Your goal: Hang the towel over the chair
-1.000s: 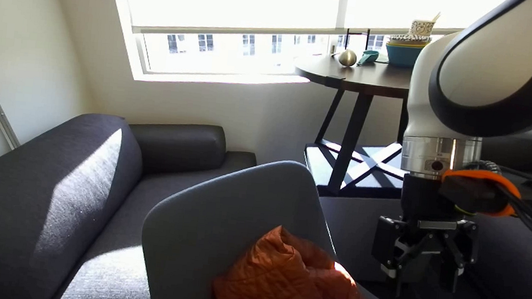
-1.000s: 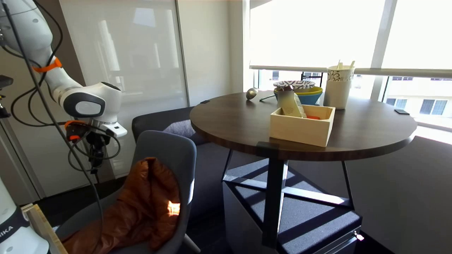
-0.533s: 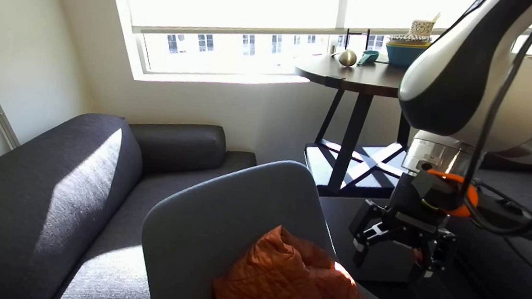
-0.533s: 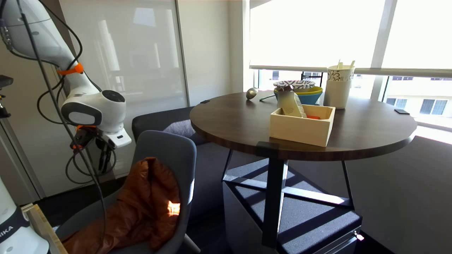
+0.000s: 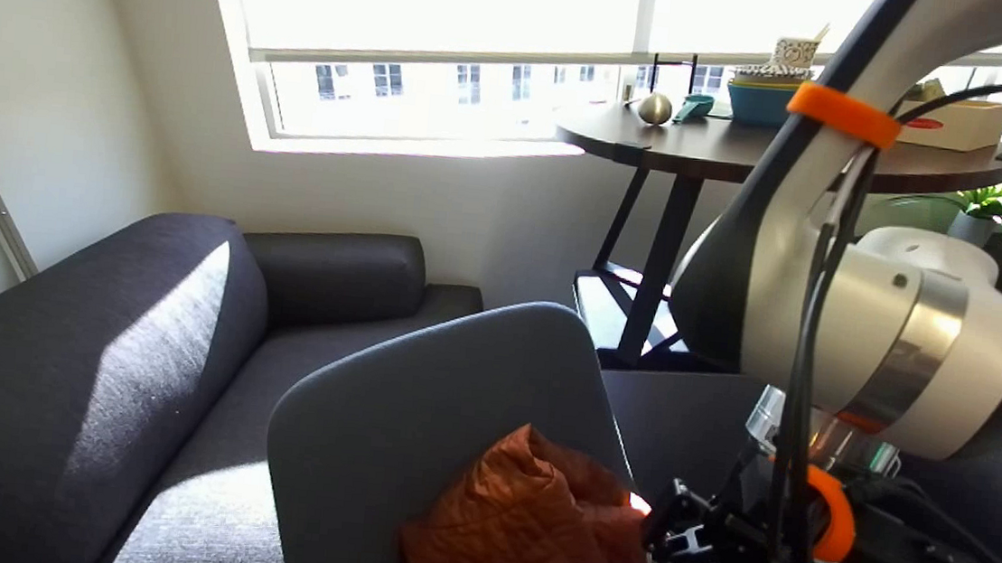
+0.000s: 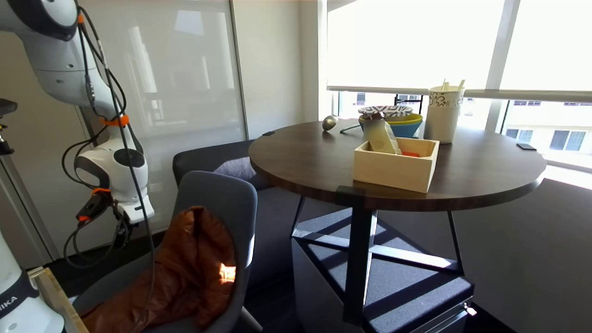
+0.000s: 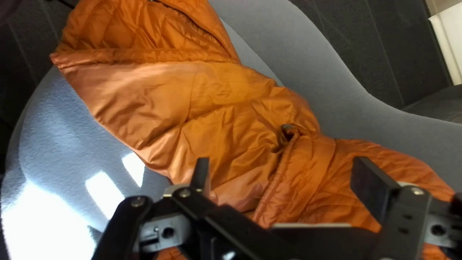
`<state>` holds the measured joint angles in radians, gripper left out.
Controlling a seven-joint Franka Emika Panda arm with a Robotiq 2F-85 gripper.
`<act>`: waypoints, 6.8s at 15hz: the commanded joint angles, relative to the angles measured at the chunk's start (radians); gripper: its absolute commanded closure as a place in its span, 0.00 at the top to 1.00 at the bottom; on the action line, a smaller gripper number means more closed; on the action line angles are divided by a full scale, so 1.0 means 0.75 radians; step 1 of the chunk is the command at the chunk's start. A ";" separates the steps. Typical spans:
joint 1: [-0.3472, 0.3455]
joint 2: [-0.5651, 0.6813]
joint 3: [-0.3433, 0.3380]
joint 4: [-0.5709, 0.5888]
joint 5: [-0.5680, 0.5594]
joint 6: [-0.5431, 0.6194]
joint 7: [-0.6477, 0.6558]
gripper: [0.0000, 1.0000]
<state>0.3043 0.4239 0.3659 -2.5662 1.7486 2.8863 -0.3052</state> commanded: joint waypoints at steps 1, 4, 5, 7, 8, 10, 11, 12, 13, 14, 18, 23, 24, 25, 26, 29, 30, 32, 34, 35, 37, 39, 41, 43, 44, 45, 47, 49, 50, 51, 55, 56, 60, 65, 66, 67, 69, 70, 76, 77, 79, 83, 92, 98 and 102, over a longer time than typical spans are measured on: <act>0.077 0.213 -0.083 0.239 0.365 0.049 -0.358 1.00; 0.176 0.334 -0.226 0.383 0.669 -0.008 -0.624 1.00; 0.216 0.381 -0.284 0.421 0.770 -0.029 -0.706 1.00; 0.271 0.474 -0.355 0.484 0.908 -0.073 -0.772 1.00; 0.277 0.526 -0.361 0.499 0.914 -0.084 -0.766 1.00; 0.234 0.440 -0.329 0.425 0.834 -0.079 -0.723 1.00; 0.233 0.451 -0.329 0.427 0.834 -0.079 -0.723 1.00; 0.231 0.447 -0.329 0.426 0.834 -0.079 -0.723 1.00; 0.230 0.439 -0.329 0.426 0.834 -0.079 -0.723 1.00; 0.230 0.433 -0.329 0.426 0.834 -0.079 -0.723 1.00; 0.283 0.608 -0.414 0.564 0.976 -0.168 -0.777 1.00; 0.387 0.758 -0.530 0.649 1.047 -0.329 -0.728 0.99; 0.391 0.774 -0.530 0.657 1.042 -0.342 -0.718 0.99; 0.397 0.788 -0.533 0.662 1.044 -0.358 -0.716 0.96; 0.400 0.796 -0.532 0.667 1.037 -0.366 -0.709 0.92; 0.409 0.812 -0.537 0.681 1.038 -0.378 -0.707 0.80; 0.414 0.811 -0.540 0.685 1.043 -0.375 -0.710 0.69; 0.414 0.810 -0.545 0.688 1.041 -0.374 -0.709 0.49; 0.413 0.812 -0.551 0.694 1.043 -0.372 -0.708 0.36; 0.414 0.816 -0.554 0.699 1.045 -0.370 -0.709 0.28; 0.414 0.826 -0.555 0.710 1.040 -0.363 -0.703 0.14; 0.415 0.833 -0.557 0.716 1.042 -0.360 -0.700 0.00; 0.417 0.839 -0.558 0.721 1.042 -0.357 -0.696 0.00; 0.422 0.817 -0.563 0.704 1.044 -0.362 -0.706 0.00; 0.420 0.797 -0.561 0.685 1.033 -0.370 -0.707 0.01; 0.406 0.745 -0.545 0.635 1.000 -0.401 -0.704 0.01; 0.403 0.629 -0.538 0.531 1.002 -0.501 -0.766 0.01; 0.409 0.489 -0.541 0.418 1.041 -0.598 -0.880 0.01; 0.412 0.416 -0.547 0.367 1.065 -0.626 -0.947 0.01; 0.406 0.342 -0.543 0.321 1.074 -0.646 -0.996 0.01; 0.330 0.044 -0.536 0.171 1.017 -0.651 -1.110 0.01; 0.313 -0.034 -0.525 0.134 1.017 -0.641 -1.141 0.01; 0.248 -0.218 -0.433 0.046 1.012 -0.597 -1.183 0.01; 0.193 -0.162 -0.375 0.061 0.995 -0.578 -1.157 0.03; 0.198 -0.142 -0.372 0.092 1.010 -0.593 -1.175 0.01; 0.202 -0.150 -0.372 0.138 1.017 -0.591 -1.213 0.01; 0.209 -0.187 -0.355 0.210 0.964 -0.538 -1.259 0.01; 0.210 -0.203 -0.347 0.245 0.930 -0.512 -1.273 0.01; 0.191 -0.391 -0.302 0.472 0.718 -0.281 -1.317 0.01; 0.183 -0.422 -0.294 0.514 0.707 -0.252 -1.326 0.01; 0.164 -0.473 -0.273 0.609 0.696 -0.191 -1.358 0.01; 0.217 -0.536 -0.300 0.821 0.655 -0.084 -1.438 0.01; 0.146 -0.509 -0.219 0.845 0.351 -0.106 -1.412 0.01; 0.123 -0.409 -0.151 0.853 -0.280 -0.153 -1.223 0.01; 0.201 -0.379 -0.303 0.838 -0.710 -0.231 -1.133 0.01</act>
<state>0.4075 0.1242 0.2340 -1.9596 1.4122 2.7741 -1.2129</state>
